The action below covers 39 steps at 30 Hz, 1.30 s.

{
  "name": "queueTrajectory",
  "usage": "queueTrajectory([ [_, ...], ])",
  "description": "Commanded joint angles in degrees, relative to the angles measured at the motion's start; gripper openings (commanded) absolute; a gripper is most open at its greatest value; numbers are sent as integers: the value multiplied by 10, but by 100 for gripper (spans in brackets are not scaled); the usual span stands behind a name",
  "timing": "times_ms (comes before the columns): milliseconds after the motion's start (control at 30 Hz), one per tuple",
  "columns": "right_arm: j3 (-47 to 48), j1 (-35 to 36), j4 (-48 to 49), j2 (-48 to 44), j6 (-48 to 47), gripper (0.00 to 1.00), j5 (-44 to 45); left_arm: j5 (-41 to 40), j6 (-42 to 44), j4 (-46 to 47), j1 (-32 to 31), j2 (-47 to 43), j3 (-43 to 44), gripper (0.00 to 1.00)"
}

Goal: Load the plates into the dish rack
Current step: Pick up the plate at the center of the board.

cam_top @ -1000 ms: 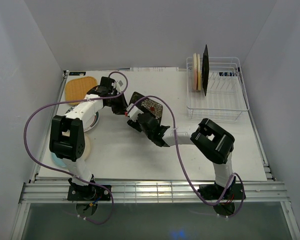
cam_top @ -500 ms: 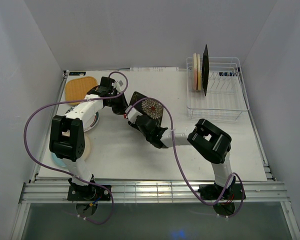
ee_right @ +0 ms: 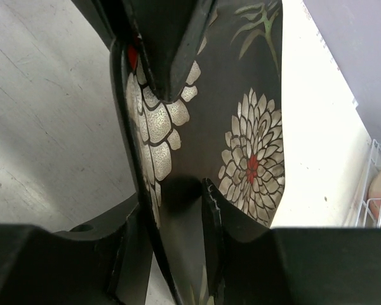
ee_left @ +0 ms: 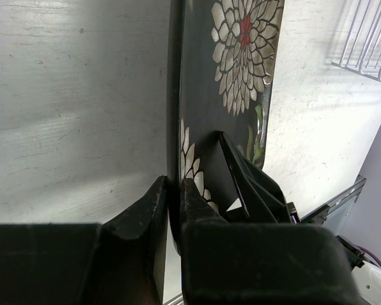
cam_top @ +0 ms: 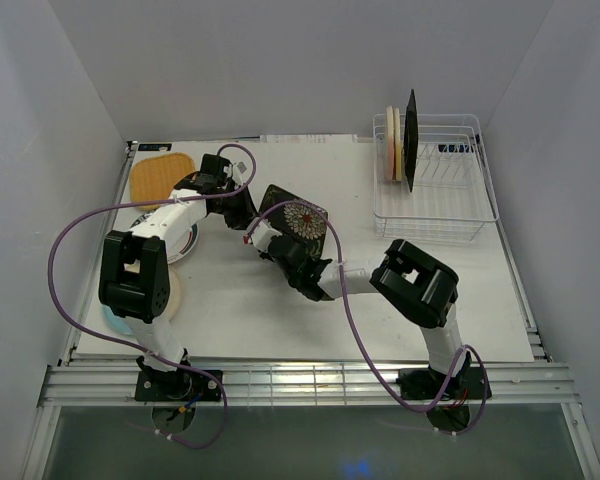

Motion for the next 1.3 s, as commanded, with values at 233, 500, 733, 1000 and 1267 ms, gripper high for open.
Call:
queueTrajectory([
  [233,18,5,47,5,-18,18,40,44,3,40,3,-58,13,0],
  [500,12,6,60,0,-21,8,46,41,9,40,3,-61,17,0],
  [733,1,6,71,-10,-21,8,52,34,40,26,5,-51,39,12],
  [1000,-3,6,73,-16,-19,8,49,43,54,35,17,-69,40,44],
  [1267,-9,6,79,-22,-22,8,53,66,50,44,34,-70,37,71],
])
